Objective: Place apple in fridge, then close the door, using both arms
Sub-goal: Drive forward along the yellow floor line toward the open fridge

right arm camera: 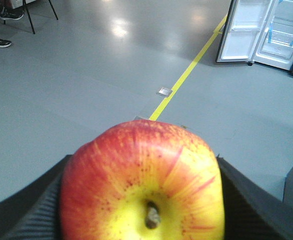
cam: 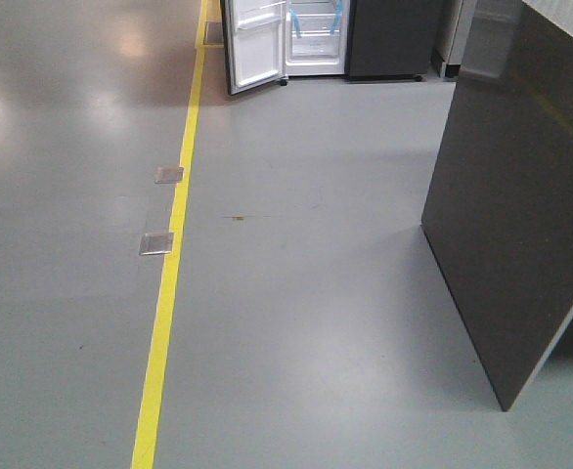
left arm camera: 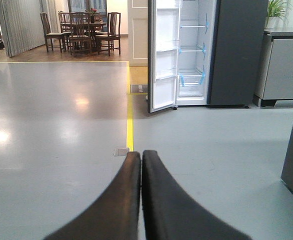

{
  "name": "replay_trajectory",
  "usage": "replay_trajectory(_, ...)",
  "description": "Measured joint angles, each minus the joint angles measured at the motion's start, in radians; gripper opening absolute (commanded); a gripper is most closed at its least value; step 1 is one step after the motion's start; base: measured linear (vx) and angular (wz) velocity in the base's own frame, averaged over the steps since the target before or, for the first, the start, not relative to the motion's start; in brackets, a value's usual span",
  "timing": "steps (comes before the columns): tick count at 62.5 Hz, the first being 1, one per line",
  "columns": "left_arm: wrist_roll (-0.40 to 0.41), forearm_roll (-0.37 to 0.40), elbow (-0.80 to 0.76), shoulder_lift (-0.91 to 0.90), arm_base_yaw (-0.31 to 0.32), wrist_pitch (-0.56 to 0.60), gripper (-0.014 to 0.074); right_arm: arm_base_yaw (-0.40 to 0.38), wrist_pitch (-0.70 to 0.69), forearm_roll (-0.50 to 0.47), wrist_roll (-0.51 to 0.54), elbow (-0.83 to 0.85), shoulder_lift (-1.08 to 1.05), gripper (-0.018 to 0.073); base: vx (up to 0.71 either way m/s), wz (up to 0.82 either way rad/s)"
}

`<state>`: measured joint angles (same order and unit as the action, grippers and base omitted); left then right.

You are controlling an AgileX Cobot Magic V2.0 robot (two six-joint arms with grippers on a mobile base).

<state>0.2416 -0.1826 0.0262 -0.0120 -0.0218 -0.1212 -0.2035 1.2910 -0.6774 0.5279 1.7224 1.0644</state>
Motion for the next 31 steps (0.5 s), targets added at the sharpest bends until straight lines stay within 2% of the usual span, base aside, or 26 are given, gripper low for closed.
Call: replay_trajectory(31,0.0,0.0,0.0,0.0,0.0,0.0,-0.0006,0.0,0.0,0.0,0.0,0.0,0.0,-0.0006,0.22,0.04)
